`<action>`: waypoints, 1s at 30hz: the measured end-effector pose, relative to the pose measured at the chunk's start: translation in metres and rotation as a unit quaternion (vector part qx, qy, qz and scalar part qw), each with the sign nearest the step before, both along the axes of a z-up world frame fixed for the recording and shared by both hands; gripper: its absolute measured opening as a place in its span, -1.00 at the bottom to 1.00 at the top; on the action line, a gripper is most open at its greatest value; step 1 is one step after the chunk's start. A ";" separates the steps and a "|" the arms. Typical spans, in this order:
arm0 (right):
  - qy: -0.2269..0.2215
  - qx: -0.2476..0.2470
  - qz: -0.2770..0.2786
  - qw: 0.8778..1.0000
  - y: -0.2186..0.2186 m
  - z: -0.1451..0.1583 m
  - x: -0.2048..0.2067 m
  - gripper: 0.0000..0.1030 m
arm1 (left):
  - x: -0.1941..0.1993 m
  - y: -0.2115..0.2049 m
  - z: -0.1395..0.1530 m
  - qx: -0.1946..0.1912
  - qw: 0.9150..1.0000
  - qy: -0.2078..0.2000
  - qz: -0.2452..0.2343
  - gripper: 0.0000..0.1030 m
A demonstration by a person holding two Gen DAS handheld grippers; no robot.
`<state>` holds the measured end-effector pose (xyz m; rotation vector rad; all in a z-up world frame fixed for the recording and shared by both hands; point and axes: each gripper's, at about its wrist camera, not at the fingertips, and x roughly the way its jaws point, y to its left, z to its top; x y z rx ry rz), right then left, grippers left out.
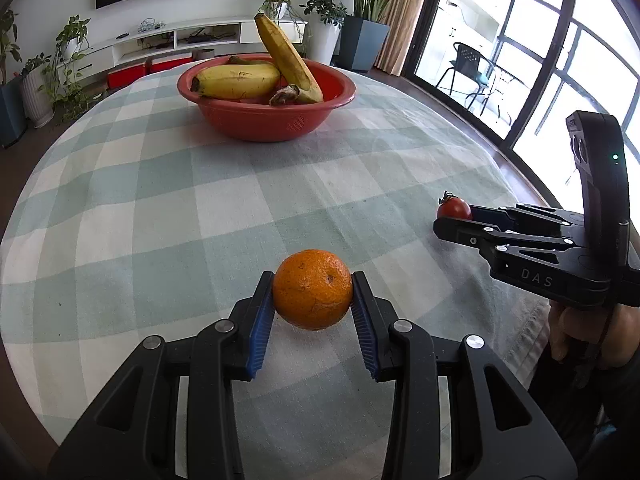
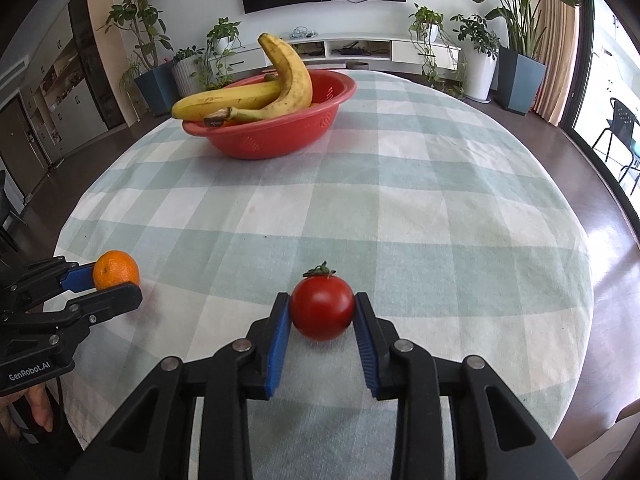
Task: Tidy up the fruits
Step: 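Carry the orange and the tomato over the red bowl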
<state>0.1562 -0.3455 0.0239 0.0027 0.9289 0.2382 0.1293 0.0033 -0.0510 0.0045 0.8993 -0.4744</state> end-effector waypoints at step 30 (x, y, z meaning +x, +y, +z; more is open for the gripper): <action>-0.041 0.028 0.094 0.994 0.064 0.086 0.151 -0.34 | 0.215 -0.006 0.087 0.100 0.993 -0.054 -0.034 -0.32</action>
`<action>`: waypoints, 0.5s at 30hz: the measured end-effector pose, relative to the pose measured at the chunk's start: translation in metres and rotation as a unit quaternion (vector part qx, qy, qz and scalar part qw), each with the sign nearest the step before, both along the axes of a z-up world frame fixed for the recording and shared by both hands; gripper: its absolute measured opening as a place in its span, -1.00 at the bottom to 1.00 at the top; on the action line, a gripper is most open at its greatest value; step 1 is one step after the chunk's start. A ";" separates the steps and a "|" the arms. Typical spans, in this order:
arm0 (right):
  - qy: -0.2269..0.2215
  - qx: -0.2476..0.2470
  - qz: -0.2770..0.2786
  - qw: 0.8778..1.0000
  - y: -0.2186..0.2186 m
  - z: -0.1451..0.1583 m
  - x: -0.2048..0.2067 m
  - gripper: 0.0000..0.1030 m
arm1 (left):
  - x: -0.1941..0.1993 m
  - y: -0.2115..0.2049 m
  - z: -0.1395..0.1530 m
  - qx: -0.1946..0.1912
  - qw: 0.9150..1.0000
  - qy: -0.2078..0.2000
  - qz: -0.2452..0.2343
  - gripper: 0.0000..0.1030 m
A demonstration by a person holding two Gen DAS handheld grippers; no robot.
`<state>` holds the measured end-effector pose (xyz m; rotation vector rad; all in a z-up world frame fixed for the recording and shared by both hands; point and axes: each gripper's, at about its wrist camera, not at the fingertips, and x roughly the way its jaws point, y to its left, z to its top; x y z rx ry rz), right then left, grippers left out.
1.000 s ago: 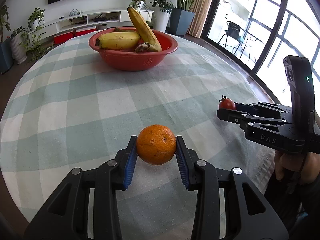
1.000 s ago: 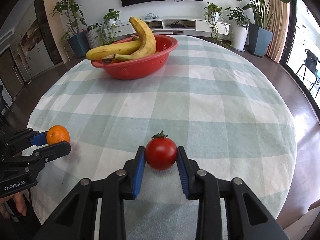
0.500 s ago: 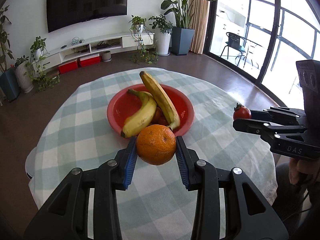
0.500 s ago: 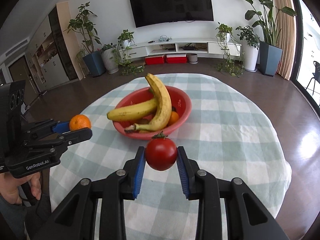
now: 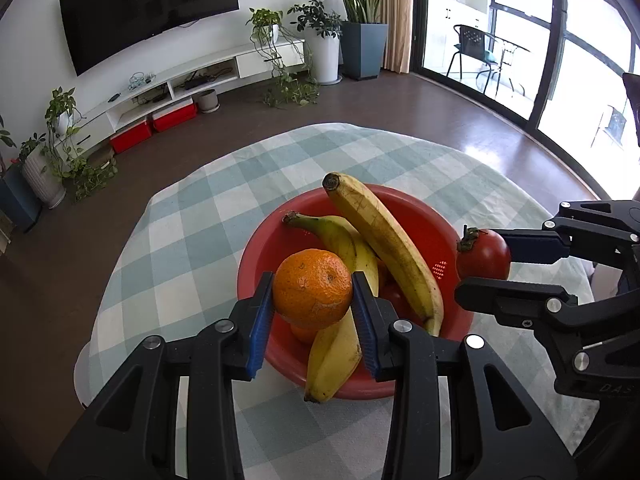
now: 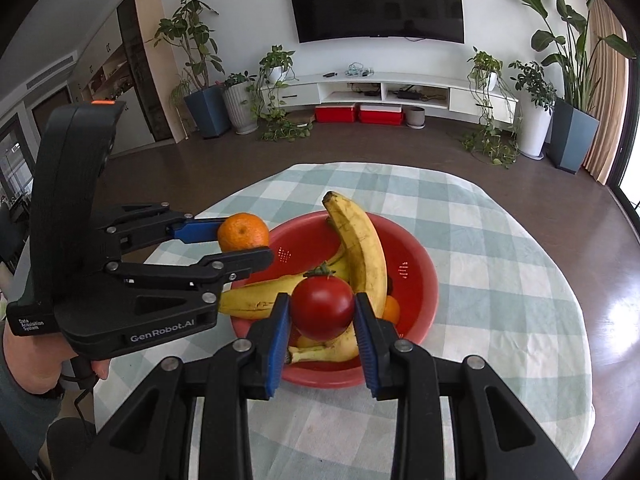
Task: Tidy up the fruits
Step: 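Carry the orange and the tomato over the red bowl, then open both tools to drop the orange and tomato into the bowl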
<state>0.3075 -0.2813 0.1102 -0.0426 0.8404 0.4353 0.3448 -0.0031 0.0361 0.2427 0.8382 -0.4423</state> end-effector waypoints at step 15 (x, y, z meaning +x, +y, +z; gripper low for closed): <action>0.026 -0.043 0.001 0.999 0.011 -0.046 0.023 -0.34 | 0.044 -0.009 -0.049 0.018 0.999 0.032 0.001 -0.32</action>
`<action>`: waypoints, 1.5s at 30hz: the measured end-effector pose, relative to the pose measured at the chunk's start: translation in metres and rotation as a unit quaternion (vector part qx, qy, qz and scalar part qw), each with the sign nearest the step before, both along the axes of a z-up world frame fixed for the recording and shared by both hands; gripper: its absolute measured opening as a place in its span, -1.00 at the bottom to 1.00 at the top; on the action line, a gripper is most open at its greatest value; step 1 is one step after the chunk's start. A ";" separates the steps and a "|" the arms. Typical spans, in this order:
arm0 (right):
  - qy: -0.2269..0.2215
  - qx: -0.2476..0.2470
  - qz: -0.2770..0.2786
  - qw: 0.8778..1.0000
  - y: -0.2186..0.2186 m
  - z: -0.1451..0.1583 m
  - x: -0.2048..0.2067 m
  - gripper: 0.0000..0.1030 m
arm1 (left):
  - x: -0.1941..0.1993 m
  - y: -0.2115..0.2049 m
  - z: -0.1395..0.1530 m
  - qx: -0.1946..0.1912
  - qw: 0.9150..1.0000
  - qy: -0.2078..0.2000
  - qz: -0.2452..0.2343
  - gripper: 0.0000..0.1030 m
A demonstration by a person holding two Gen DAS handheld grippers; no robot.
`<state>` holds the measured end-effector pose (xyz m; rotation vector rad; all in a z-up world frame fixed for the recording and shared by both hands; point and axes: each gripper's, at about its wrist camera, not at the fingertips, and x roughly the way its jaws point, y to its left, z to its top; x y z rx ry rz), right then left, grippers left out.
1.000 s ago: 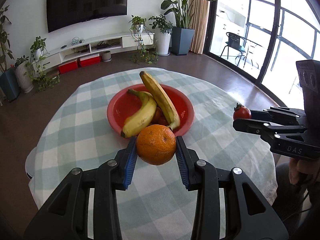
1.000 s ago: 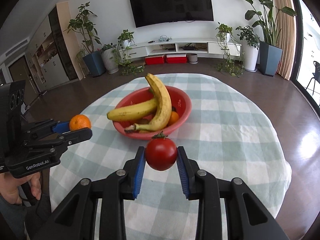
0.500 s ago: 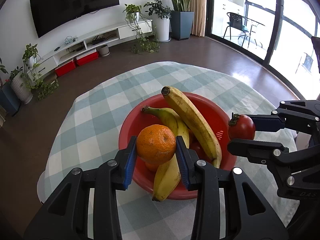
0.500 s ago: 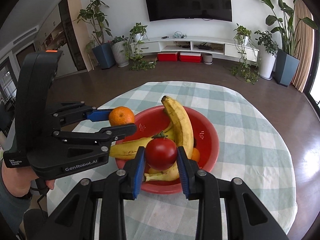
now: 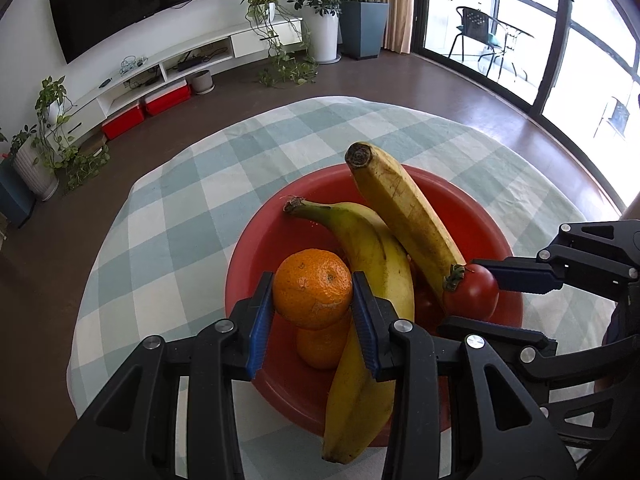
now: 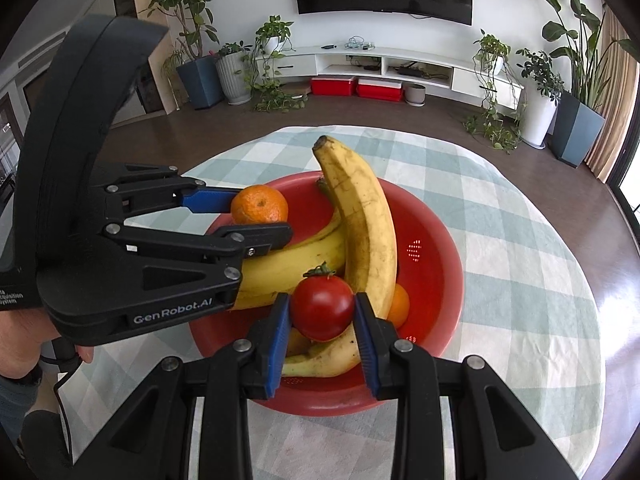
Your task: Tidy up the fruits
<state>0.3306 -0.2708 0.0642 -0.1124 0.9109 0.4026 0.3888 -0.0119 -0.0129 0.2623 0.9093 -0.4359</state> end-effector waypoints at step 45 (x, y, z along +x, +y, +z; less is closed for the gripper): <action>-0.212 0.061 -0.107 0.969 -0.072 0.069 -0.163 0.94 | -0.260 0.018 0.098 -0.067 0.961 -0.247 0.101 1.00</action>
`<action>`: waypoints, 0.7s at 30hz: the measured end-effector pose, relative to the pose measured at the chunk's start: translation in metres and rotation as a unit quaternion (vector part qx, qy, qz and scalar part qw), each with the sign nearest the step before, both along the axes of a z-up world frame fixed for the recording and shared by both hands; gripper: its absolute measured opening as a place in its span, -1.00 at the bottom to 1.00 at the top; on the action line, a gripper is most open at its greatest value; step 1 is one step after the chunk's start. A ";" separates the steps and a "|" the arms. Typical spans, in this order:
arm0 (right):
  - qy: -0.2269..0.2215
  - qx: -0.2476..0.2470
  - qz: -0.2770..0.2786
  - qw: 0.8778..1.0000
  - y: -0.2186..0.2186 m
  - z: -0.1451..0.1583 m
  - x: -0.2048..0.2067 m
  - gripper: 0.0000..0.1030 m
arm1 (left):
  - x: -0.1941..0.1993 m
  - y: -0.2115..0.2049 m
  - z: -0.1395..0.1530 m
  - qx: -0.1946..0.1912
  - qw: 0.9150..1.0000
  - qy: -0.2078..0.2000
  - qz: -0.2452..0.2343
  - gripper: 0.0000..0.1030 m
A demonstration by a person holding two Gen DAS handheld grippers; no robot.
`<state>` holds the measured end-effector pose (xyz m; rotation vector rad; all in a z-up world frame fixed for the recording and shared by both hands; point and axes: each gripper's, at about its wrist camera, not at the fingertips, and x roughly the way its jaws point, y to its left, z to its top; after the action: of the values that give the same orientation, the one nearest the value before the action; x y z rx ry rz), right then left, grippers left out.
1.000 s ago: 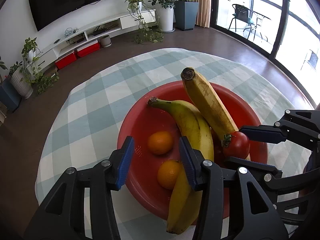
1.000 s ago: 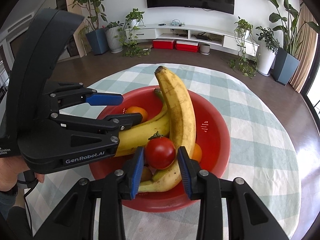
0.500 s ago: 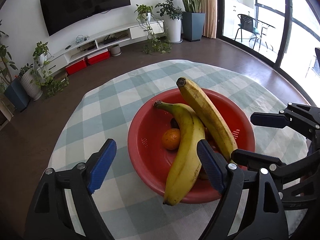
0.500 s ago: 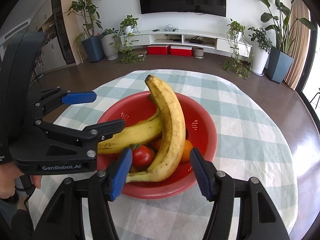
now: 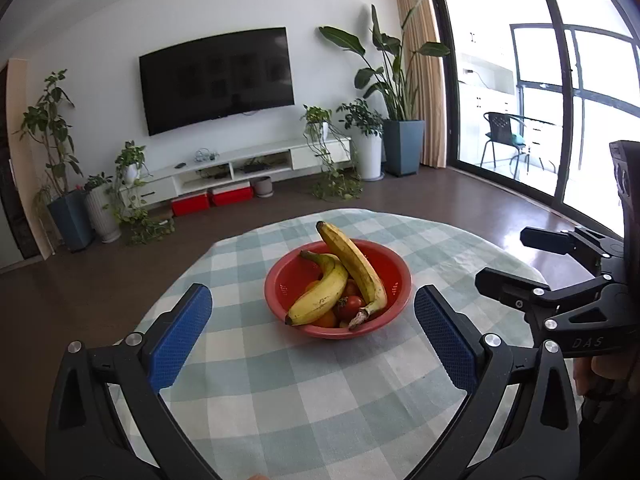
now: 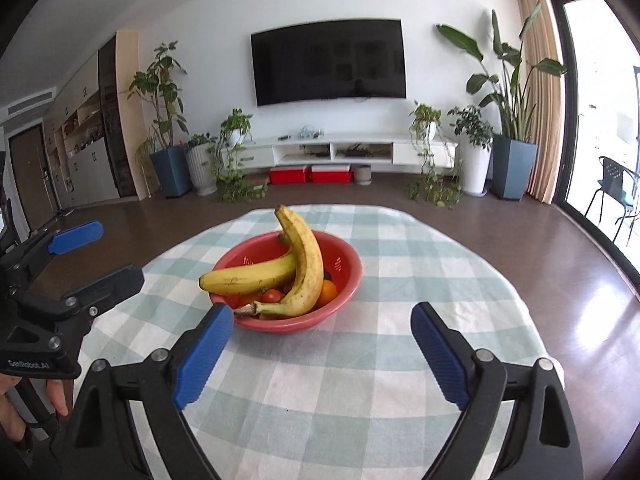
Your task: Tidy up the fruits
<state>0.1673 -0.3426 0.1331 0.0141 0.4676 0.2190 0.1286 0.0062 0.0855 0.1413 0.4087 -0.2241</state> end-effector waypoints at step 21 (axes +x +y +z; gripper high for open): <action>-0.068 -0.017 -0.046 0.996 -0.021 0.028 -0.103 1.00 | -0.119 -0.018 -0.005 -0.030 0.990 0.047 0.129 1.00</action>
<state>0.0642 -0.3635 0.1610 -0.0128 0.3338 0.1213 0.0093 -0.0123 0.0806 0.0176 0.5089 0.0117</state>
